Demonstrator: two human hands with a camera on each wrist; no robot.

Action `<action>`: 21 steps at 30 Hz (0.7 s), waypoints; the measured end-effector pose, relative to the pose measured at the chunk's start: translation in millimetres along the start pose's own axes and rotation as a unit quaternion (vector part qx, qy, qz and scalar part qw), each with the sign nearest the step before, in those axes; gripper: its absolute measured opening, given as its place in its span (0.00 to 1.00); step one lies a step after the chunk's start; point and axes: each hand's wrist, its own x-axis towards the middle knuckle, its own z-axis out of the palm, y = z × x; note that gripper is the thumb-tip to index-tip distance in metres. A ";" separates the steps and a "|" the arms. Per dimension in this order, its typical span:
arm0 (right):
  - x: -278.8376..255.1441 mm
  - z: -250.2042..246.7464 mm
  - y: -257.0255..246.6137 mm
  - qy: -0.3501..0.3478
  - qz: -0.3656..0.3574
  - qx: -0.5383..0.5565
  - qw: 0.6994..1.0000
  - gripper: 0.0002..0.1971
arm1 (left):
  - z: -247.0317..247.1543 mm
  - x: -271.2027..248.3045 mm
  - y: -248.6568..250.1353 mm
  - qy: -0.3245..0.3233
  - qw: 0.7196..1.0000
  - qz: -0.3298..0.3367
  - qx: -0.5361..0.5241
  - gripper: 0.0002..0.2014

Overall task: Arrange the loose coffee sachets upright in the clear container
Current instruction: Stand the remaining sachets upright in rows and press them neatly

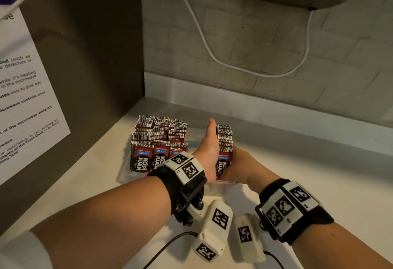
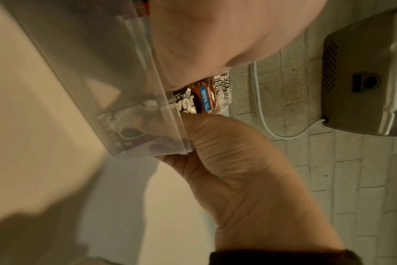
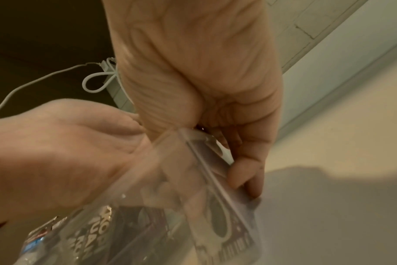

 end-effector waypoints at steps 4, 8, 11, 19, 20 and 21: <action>-0.6 3.3 3.7 0.023 -0.004 0.000 1.000 0.43 | -0.3 -0.7 2.2 0.033 0.999 0.007 -0.013 0.43; -3.2 4.5 4.8 0.028 -0.020 0.027 0.999 0.46 | 5.9 -8.7 -0.2 0.048 0.998 0.027 -0.041 0.41; -6.2 4.4 3.4 0.026 -0.026 0.027 0.999 0.48 | 12.0 -6.8 -9.2 0.041 0.997 0.047 -0.037 0.59; -11.0 5.6 2.6 0.027 -0.033 0.026 0.999 0.45 | 13.1 -19.6 -3.8 0.032 0.998 0.062 -0.006 0.41; -11.1 5.7 2.3 0.027 -0.035 0.026 0.999 0.45 | 12.9 -20.4 -3.9 0.032 0.998 0.060 -0.006 0.42; -11.2 5.4 2.0 0.028 -0.036 0.025 0.999 0.45 | 13.3 -21.8 -3.7 0.033 0.998 0.061 -0.007 0.44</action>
